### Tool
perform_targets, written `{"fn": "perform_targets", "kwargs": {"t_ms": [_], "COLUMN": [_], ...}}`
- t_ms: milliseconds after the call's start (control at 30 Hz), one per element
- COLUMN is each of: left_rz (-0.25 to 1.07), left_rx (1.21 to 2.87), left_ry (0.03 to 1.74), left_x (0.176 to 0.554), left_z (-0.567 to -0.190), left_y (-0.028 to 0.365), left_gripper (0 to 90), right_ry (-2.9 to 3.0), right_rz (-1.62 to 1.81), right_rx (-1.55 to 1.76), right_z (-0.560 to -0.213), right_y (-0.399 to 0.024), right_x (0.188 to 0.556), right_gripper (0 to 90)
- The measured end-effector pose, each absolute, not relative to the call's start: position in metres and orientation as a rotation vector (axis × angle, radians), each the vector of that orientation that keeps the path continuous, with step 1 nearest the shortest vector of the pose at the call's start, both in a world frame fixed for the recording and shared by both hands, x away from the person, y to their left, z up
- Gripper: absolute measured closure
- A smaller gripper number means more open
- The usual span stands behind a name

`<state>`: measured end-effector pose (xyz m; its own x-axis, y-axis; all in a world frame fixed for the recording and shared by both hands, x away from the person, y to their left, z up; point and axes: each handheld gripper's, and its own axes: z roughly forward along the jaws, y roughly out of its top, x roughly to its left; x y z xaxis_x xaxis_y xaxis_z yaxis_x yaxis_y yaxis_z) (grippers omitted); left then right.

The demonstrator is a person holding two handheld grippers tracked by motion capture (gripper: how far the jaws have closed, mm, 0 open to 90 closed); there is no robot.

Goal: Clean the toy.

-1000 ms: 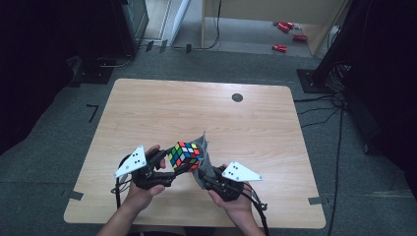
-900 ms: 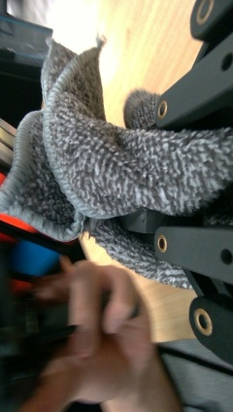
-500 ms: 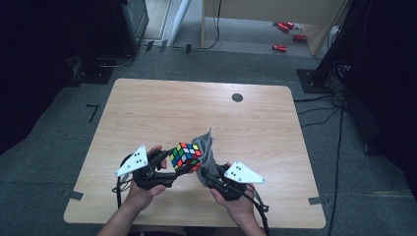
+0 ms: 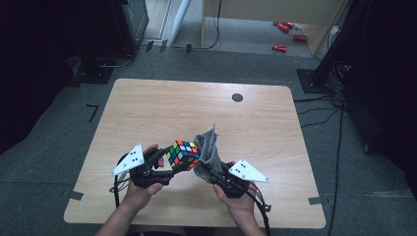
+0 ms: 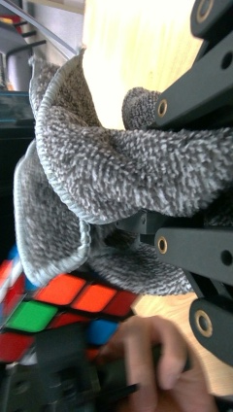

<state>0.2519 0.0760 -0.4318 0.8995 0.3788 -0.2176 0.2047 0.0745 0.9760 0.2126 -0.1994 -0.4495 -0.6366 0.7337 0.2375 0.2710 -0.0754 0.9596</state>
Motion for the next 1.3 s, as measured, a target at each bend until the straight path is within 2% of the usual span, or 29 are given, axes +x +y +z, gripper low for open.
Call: {"fn": "perform_targets", "kwargs": {"t_ms": [333, 600, 900, 1133, 1300], "left_rz": [0.142, 0.137, 0.140, 0.139, 0.135], "left_rx": [1.510, 1.525, 1.517, 1.517, 1.521], "left_ry": [0.480, 0.471, 0.488, 0.489, 0.498], "left_x": [0.252, 0.251, 0.253, 0.254, 0.255], "left_z": [-0.432, -0.433, -0.433, -0.432, -0.434], "left_y": [0.076, 0.074, 0.077, 0.078, 0.078], "left_gripper": [34.4, 34.4, 34.4, 34.5, 34.4], "right_ry": [2.169, 1.908, 2.130, 1.971, 2.024], "right_rz": [1.703, 1.717, 1.649, 1.629, 1.610], "right_rx": [0.851, 1.000, 0.739, 0.895, 0.760], "right_z": [-0.463, -0.450, -0.460, -0.453, -0.454], "right_y": [-0.161, -0.190, -0.157, -0.181, -0.170], "right_x": [0.202, 0.209, 0.196, 0.206, 0.199], "right_gripper": [72.1, 71.7, 70.6, 71.1, 70.2]}}
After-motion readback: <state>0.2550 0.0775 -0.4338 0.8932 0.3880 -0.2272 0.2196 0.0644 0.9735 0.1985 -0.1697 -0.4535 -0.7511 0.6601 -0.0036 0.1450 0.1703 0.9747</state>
